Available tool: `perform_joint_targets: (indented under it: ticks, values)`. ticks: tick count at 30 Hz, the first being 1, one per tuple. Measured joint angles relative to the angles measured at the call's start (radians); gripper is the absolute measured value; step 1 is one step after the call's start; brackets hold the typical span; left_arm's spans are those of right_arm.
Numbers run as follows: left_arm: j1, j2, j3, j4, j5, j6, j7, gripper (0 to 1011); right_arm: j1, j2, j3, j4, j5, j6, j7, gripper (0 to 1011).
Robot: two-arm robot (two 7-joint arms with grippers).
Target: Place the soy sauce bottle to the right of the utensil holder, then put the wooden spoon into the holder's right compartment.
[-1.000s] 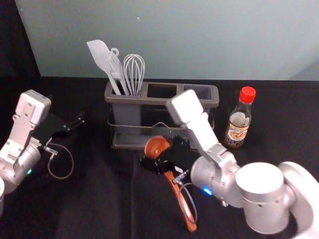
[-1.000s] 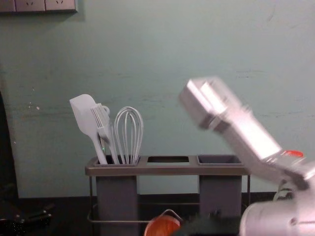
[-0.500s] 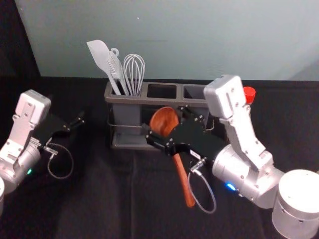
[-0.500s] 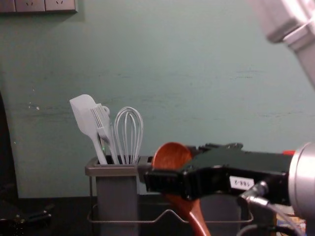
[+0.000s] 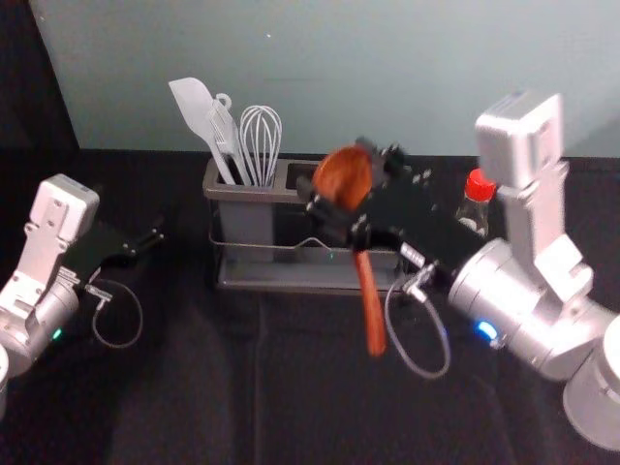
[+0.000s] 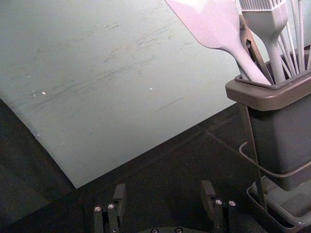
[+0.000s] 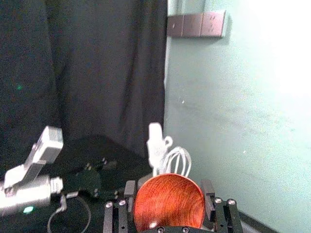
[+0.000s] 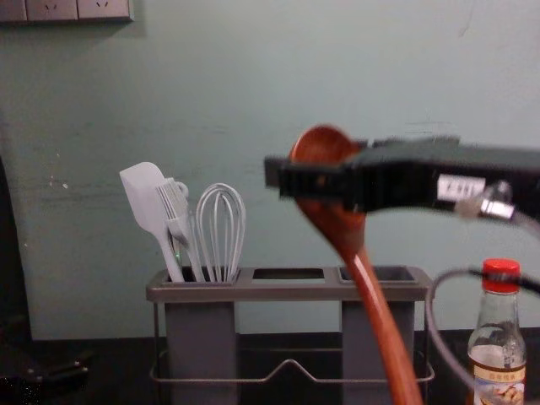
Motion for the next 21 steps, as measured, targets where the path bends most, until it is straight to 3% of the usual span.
perform_joint_targets:
  ticks: [11, 21]
  values:
    - [0.0, 0.0, 0.0, 0.0, 0.0, 0.0, 0.0, 1005, 0.099, 0.014, 0.042, -0.028, 0.043, 0.041, -0.011, 834]
    - [0.0, 0.0, 0.0, 0.0, 0.0, 0.0, 0.0, 1005, 0.256, -0.013, 0.05, 0.069, 0.032, 0.081, -0.057, 833]
